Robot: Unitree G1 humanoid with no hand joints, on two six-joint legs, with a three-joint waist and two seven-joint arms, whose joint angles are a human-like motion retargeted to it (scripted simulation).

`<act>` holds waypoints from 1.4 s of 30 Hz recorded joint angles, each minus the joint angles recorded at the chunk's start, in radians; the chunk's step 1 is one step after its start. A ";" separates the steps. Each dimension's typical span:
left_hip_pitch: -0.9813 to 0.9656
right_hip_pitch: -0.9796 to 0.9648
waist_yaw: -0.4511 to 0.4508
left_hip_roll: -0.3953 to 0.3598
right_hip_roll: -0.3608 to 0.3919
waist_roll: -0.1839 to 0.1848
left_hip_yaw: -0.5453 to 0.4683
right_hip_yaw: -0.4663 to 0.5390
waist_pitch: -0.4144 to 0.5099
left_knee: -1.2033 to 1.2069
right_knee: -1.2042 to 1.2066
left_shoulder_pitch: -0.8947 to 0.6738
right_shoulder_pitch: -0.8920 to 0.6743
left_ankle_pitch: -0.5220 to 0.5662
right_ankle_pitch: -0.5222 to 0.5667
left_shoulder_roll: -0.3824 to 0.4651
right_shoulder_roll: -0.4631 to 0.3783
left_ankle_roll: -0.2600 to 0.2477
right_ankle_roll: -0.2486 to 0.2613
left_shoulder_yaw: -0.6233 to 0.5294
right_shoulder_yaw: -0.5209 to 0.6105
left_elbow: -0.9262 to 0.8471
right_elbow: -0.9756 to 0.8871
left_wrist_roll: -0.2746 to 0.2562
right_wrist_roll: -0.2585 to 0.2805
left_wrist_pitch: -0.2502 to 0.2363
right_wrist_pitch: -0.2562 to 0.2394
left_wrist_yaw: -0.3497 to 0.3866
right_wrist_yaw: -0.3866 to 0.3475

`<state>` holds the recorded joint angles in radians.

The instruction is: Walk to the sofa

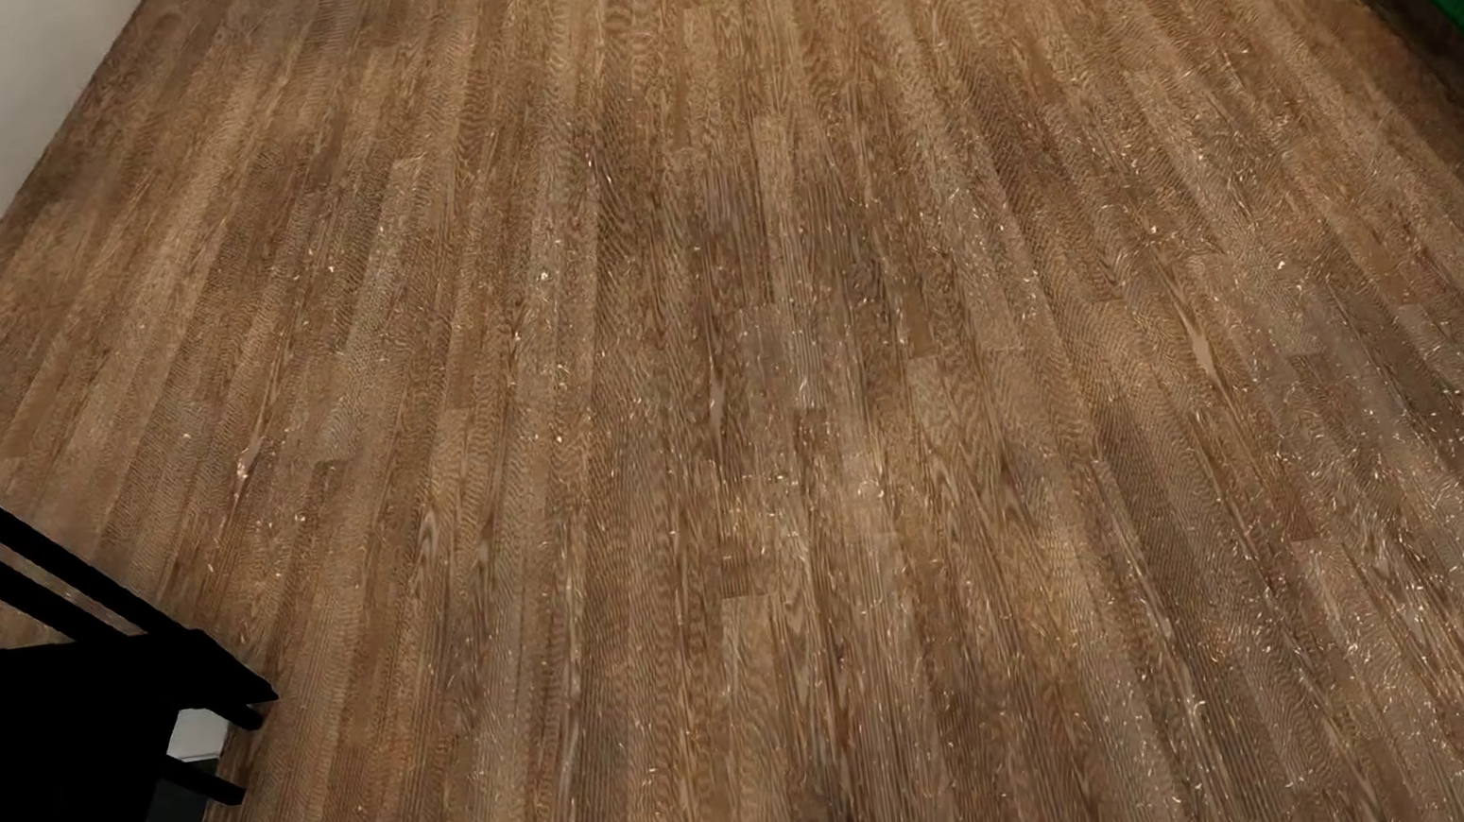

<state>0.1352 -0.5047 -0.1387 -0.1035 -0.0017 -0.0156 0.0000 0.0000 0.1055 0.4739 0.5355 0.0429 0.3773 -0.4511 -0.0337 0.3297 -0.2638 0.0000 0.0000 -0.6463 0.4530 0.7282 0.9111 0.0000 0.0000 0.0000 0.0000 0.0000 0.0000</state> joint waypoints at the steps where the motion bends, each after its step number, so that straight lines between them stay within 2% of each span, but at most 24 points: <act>1: 0.018 -0.003 -0.006 -0.002 -0.005 -0.004 0.000 0.000 -0.010 -0.004 -0.065 -0.005 0.010 -0.027 -0.046 0.005 0.004 0.000 0.000 -0.008 0.011 -0.004 0.027 0.000 0.000 0.000 0.000 0.000 0.000; 3: 0.058 -0.016 -0.021 0.000 -0.016 -0.005 0.000 0.000 -0.029 -0.007 -0.088 -0.012 0.026 -0.069 -0.125 0.005 0.010 0.000 0.000 -0.016 0.028 0.003 0.085 0.000 0.000 0.000 0.000 0.000 0.000; 4: 0.078 -0.027 -0.028 0.008 -0.018 0.001 0.000 0.000 -0.040 -0.004 -0.071 -0.008 0.030 -0.064 -0.100 -0.001 0.010 0.000 0.000 -0.008 0.032 0.016 0.113 0.000 0.000 0.000 0.000 0.000 0.000; 6: 0.102 -0.069 -0.034 0.035 -0.006 0.031 0.000 0.000 -0.077 0.007 -0.028 0.023 0.028 0.046 0.085 -0.023 0.004 0.000 0.000 0.036 0.031 0.066 0.168 0.000 0.000 0.000 0.000 0.000 0.000; 8: 0.125 -0.075 -0.031 0.073 0.036 0.078 0.000 0.000 -0.109 0.047 0.037 0.067 0.006 0.307 0.186 -0.042 -0.016 0.000 0.000 0.059 0.026 0.159 0.210 0.000 0.000 0.000 0.000 0.000 0.000; 10: 0.069 0.006 -0.023 0.106 0.088 0.103 0.000 0.000 -0.123 0.200 0.038 0.100 -0.024 0.672 0.147 -0.020 -0.039 0.000 0.000 -0.014 0.009 0.207 0.190 0.000 0.000 0.000 0.000 0.000 0.000; 11: -0.002 0.057 -0.012 0.116 0.105 0.106 0.000 0.000 -0.121 0.324 0.028 0.107 -0.043 0.810 0.107 -0.002 -0.047 0.000 0.000 -0.058 -0.011 0.210 0.159 0.000 0.000 0.000 0.000 0.000 0.000; 12: -0.085 0.106 0.011 0.127 0.124 0.113 0.000 0.000 -0.111 0.460 0.020 0.110 -0.067 0.875 0.065 0.012 -0.057 0.000 0.000 -0.080 -0.029 0.213 0.121 0.000 0.000 0.000 0.000 0.000 0.000; 13: -0.169 0.159 0.046 0.135 0.145 0.121 0.000 0.000 -0.098 0.595 0.009 0.113 -0.096 0.857 0.023 0.015 -0.068 0.000 0.000 -0.074 -0.039 0.227 0.084 0.000 0.000 0.000 0.000 0.000 0.000; 15: -0.326 0.277 0.140 0.131 0.182 0.121 0.000 0.000 -0.074 0.786 -0.028 0.131 -0.167 0.659 -0.058 0.005 -0.092 0.000 0.000 0.006 -0.045 0.283 0.023 0.000 0.000 0.000 0.000 0.000 0.000; 17: -0.445 0.403 0.235 0.104 0.192 0.102 0.000 0.000 -0.058 0.769 -0.069 0.164 -0.248 0.506 -0.136 -0.002 -0.096 0.000 0.000 0.086 -0.073 0.335 -0.008 0.000 0.000 0.000 0.000 0.000 0.000; 18: -0.490 0.463 0.275 0.086 0.184 0.087 0.000 0.000 -0.052 0.679 -0.089 0.180 -0.287 0.493 -0.172 0.002 -0.090 0.000 0.000 0.096 -0.097 0.348 -0.022 0.000 0.000 0.000 0.000 0.000 0.000; 20: -0.554 0.562 0.334 0.058 0.157 0.059 0.000 0.000 -0.044 0.411 -0.124 0.208 -0.349 0.562 -0.233 0.018 -0.075 0.000 0.000 0.073 -0.136 0.347 -0.076 0.000 0.000 0.000 0.000 0.000 0.000; 23: -0.590 0.696 0.374 0.066 0.122 0.049 0.000 0.000 -0.054 0.028 -0.168 0.242 -0.363 0.697 -0.332 0.025 -0.069 0.000 0.000 0.048 -0.171 0.333 -0.228 0.000 0.000 0.000 0.000 0.000 0.000; 25: -0.590 0.767 0.396 0.084 0.099 0.050 0.000 0.000 -0.061 -0.080 -0.169 0.257 -0.329 0.751 -0.381 0.022 -0.063 0.000 0.000 0.069 -0.182 0.336 -0.313 0.000 0.000 0.000 0.000 0.000 0.000; 27: -0.602 0.800 0.410 0.073 0.073 0.034 0.000 0.000 -0.067 -0.046 -0.143 0.262 -0.286 0.716 -0.378 0.019 -0.047 0.000 0.000 0.108 -0.161 0.339 -0.319 0.000 0.000 0.000 0.000 0.000 0.000; 29: -0.626 0.815 0.394 0.028 0.035 -0.005 0.000 0.000 -0.087 0.043 -0.088 0.246 -0.240 0.805 -0.317 0.023 -0.021 0.000 0.000 0.091 -0.101 0.358 -0.212 0.000 0.000 0.000 0.000 0.000 0.000; 30: -0.617 0.817 0.378 0.004 0.014 -0.029 0.000 0.000 -0.092 0.086 -0.039 0.228 -0.219 0.799 -0.251 0.027 -0.005 0.000 0.000 0.061 -0.062 0.370 -0.112 0.000 0.000 0.000 0.000 0.000 0.000; 33: -0.488 0.658 0.344 -0.011 -0.049 -0.069 0.000 0.000 -0.078 0.125 0.296 0.145 -0.175 0.661 0.073 0.037 0.004 0.000 0.000 0.013 0.148 0.349 0.170 0.000 0.000 0.000 0.000 0.000 0.000; 34: -0.443 0.553 0.323 -0.021 -0.067 -0.078 0.000 0.000 -0.069 0.122 0.461 0.121 -0.157 0.603 0.151 0.046 -0.015 0.000 0.000 0.023 0.224 0.314 0.183 0.000 0.000 0.000 0.000 0.000 0.000; 35: -0.399 0.450 0.293 -0.030 -0.072 -0.085 0.000 0.000 -0.058 0.119 0.622 0.101 -0.131 0.544 0.162 0.057 -0.037 0.000 0.000 0.039 0.255 0.275 0.163 0.000 0.000 0.000 0.000 0.000 0.000; 38: -0.248 0.204 0.175 -0.026 -0.010 -0.080 0.000 0.000 -0.032 0.094 0.832 0.047 -0.042 0.391 -0.009 0.086 -0.071 0.000 0.000 0.161 0.116 0.170 0.073 0.000 0.000 0.000 0.000 0.000 0.000; 40: -0.145 0.101 0.090 -0.016 0.018 -0.084 0.000 0.000 -0.020 0.071 0.664 0.010 -0.008 0.315 -0.017 0.101 -0.066 0.000 0.000 0.284 -0.007 0.098 0.032 0.000 0.000 0.000 0.000 0.000 0.000; 42: -0.062 0.050 0.019 -0.003 0.022 -0.082 0.000 0.000 -0.024 0.048 0.318 -0.034 0.007 0.243 0.063 0.110 -0.052 0.000 0.000 0.380 -0.074 0.021 0.015 0.000 0.000 0.000 0.000 0.000 0.000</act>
<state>0.0728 -0.4543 -0.1201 -0.1069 0.0207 -0.0978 0.0000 0.0000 0.0813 0.5219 0.8539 0.0088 0.3843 -0.2085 0.0294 0.4395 -0.3159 0.0000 0.0000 -0.2665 0.3790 0.7494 0.9260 0.0000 0.0000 0.0000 0.0000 0.0000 0.0000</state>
